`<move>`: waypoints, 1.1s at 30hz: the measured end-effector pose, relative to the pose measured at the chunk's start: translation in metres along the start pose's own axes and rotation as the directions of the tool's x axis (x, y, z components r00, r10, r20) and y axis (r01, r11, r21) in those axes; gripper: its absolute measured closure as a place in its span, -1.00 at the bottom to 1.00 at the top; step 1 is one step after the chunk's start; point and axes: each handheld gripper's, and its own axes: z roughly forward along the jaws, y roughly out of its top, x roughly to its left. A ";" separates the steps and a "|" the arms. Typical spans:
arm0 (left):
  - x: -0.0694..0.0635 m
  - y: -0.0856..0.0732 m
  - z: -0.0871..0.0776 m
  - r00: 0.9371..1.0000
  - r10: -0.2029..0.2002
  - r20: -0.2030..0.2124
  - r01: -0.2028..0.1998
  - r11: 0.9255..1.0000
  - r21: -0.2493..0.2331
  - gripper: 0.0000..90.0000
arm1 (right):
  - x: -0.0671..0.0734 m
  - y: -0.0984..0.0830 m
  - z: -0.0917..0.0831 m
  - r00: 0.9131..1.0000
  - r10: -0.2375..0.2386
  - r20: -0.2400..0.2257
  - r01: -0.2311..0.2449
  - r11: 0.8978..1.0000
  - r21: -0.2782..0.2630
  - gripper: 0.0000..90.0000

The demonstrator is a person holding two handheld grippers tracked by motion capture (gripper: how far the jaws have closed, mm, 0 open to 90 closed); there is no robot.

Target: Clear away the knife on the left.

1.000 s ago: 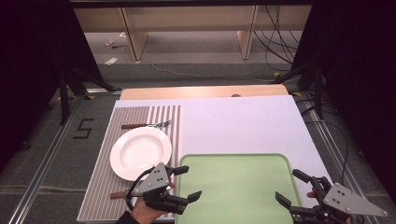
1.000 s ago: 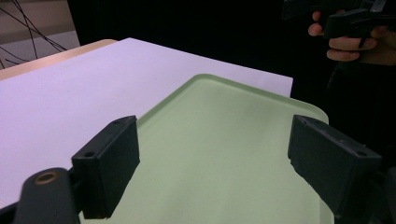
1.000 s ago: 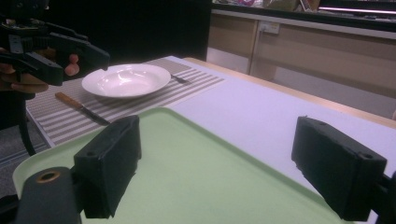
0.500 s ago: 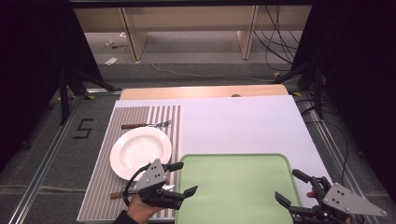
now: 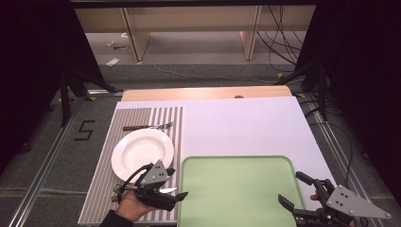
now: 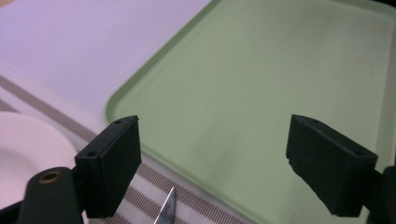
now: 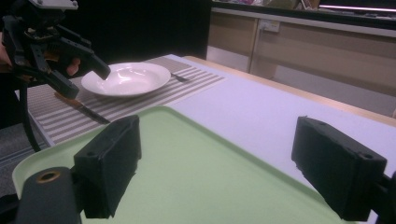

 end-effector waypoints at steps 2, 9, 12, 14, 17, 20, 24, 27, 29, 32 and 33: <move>0.001 -0.001 -0.001 1.000 0.007 -0.007 -0.007 1.000 0.010 -0.61 | 0.000 0.000 0.000 1.000 0.002 -0.001 -0.002 1.000 -0.001 -0.63; 0.010 -0.009 -0.014 0.999 0.011 -0.036 -0.010 0.999 0.033 -0.62 | -0.001 0.000 0.000 1.000 0.004 0.004 -0.004 1.000 -0.001 -0.63; 0.012 -0.012 -0.017 0.999 -0.002 -0.037 0.003 0.999 0.042 -0.62 | -0.001 0.000 0.000 1.000 0.005 0.005 -0.005 1.000 -0.001 -0.63; 0.013 -0.015 -0.019 0.999 0.000 -0.042 0.002 0.998 0.058 -0.62 | -0.001 0.000 0.000 1.000 0.003 0.005 -0.003 1.000 0.001 -0.63; 0.015 -0.018 -0.023 0.999 0.000 -0.049 0.003 0.998 0.070 -0.62 | -0.002 0.000 0.001 1.000 0.005 0.006 -0.005 1.000 -0.002 -0.63; 0.019 -0.023 -0.028 0.998 -0.002 -0.061 0.007 0.996 0.084 -0.62 | -0.003 0.000 0.000 1.000 0.006 0.007 -0.006 1.000 -0.004 -0.63; 0.020 -0.027 -0.032 0.998 0.009 -0.059 -0.001 0.992 0.126 -0.62 | -0.003 0.000 0.000 1.000 0.006 0.006 -0.006 1.000 -0.004 -0.63; 0.021 -0.031 -0.035 0.998 0.015 -0.054 -0.006 0.986 0.168 -0.61 | -0.002 0.000 0.000 1.000 0.005 0.006 -0.005 1.000 -0.002 -0.63; 0.021 -0.032 -0.036 0.999 0.016 -0.050 -0.007 0.984 0.178 -0.61 | -0.003 0.000 0.000 1.000 0.005 0.006 -0.005 1.000 -0.003 -0.63; 0.024 -0.037 -0.040 0.999 0.009 -0.047 0.000 0.980 0.198 -0.61 | -0.002 0.000 0.000 1.000 0.006 0.005 -0.006 1.000 -0.003 -0.63; 0.026 -0.041 -0.042 0.999 0.001 -0.053 0.010 0.979 0.203 -0.61 | -0.002 0.000 0.001 1.000 0.005 0.005 -0.005 1.000 -0.003 -0.63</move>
